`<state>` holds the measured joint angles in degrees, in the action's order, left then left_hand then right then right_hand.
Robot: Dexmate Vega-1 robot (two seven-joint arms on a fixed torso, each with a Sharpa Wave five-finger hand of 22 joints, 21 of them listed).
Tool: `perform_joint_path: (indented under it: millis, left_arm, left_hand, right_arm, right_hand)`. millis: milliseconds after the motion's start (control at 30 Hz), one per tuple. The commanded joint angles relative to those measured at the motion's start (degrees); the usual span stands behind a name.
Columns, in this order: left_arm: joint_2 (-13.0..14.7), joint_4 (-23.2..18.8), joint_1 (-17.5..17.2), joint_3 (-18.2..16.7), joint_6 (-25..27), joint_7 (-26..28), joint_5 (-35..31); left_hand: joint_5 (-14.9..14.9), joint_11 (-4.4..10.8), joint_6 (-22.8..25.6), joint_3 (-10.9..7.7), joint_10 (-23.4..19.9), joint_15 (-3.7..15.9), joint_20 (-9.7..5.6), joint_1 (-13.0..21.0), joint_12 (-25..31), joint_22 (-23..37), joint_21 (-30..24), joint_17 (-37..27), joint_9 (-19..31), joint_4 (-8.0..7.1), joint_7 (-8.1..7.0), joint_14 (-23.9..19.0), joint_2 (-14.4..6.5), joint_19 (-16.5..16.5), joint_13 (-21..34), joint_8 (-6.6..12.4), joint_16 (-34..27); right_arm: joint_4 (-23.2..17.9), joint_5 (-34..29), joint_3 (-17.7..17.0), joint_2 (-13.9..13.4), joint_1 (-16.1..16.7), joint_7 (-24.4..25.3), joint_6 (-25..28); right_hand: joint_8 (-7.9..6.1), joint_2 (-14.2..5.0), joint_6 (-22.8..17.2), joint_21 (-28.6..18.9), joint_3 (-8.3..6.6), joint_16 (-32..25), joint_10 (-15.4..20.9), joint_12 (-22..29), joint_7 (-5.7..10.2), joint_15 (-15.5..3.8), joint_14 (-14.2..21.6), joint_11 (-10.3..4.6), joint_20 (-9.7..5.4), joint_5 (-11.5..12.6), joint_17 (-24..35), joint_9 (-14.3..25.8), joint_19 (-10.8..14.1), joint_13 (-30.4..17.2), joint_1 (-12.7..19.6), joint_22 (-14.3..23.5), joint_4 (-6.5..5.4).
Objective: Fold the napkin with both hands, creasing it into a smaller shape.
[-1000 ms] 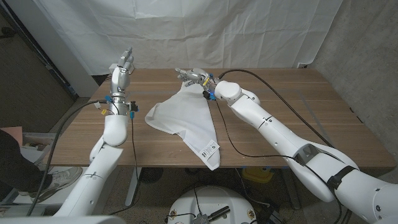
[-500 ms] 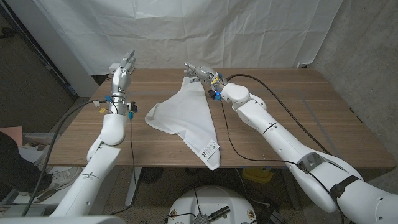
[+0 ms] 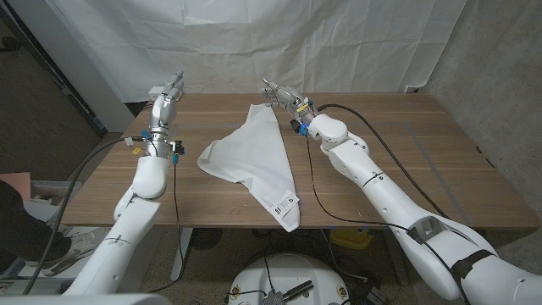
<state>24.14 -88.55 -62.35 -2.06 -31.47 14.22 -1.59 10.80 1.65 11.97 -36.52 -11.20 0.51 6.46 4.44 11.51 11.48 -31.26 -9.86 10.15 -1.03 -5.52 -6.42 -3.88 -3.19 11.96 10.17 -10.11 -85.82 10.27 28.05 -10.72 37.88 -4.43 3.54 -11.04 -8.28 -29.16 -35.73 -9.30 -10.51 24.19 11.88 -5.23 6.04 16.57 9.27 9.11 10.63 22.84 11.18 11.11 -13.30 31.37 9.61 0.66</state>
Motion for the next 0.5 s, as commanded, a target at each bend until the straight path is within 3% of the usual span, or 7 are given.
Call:
perform_joint_path:
  millis: [33,167,500]
  left_arm:
    - [1.4,1.2,0.0,-0.4,-1.2,-2.1,1.8]
    - [2.1,1.8,0.1,-0.6,-1.7,-3.2,2.6]
    - [2.9,3.8,0.6,-0.7,-2.0,-4.8,4.2]
  left_hand:
    - [-0.1,-0.12,-0.3,0.19,0.4,-0.13,-0.09,-0.5,0.0,0.0,0.1,-0.1,0.0,0.11,-0.11,0.3,-0.2,0.0,0.1,0.06,-0.3]
    - [-0.1,-0.11,-0.4,0.22,0.4,-0.12,-0.09,-0.5,0.0,0.0,0.1,-0.1,0.0,0.12,-0.07,0.3,-0.2,0.0,0.0,0.07,-0.3]
    - [-0.1,-0.20,-0.4,0.28,0.4,-0.15,-0.09,-0.6,0.0,0.0,0.2,-0.1,0.0,0.12,0.01,0.4,-0.2,-0.2,-0.1,0.11,-0.3]
  right_arm:
    - [-1.0,1.4,-1.9,0.6,1.6,1.4,-1.0]
    - [-0.5,2.2,-2.5,0.7,1.3,0.9,-1.3]
    - [-1.6,0.3,-4.0,1.8,2.8,7.5,-0.3]
  right_hand:
    - [-0.22,-0.01,-0.4,0.2,-0.58,-0.5,0.4,0.3,-0.15,-0.05,0.0,-0.08,-0.07,-0.2,0.0,0.2,-0.2,-0.1,-0.5,0.1,0.20]
    - [-0.25,0.02,-0.5,0.4,-0.65,-0.6,0.7,0.4,-0.15,0.07,0.2,0.04,-0.05,-0.2,-0.1,0.2,-0.3,-0.1,-0.5,0.1,0.26]
    - [-0.63,0.09,-1.4,0.6,-0.93,-1.1,1.7,0.7,-0.29,0.06,1.3,0.06,0.53,-0.2,-0.8,0.2,0.8,0.1,-0.8,0.1,0.44]
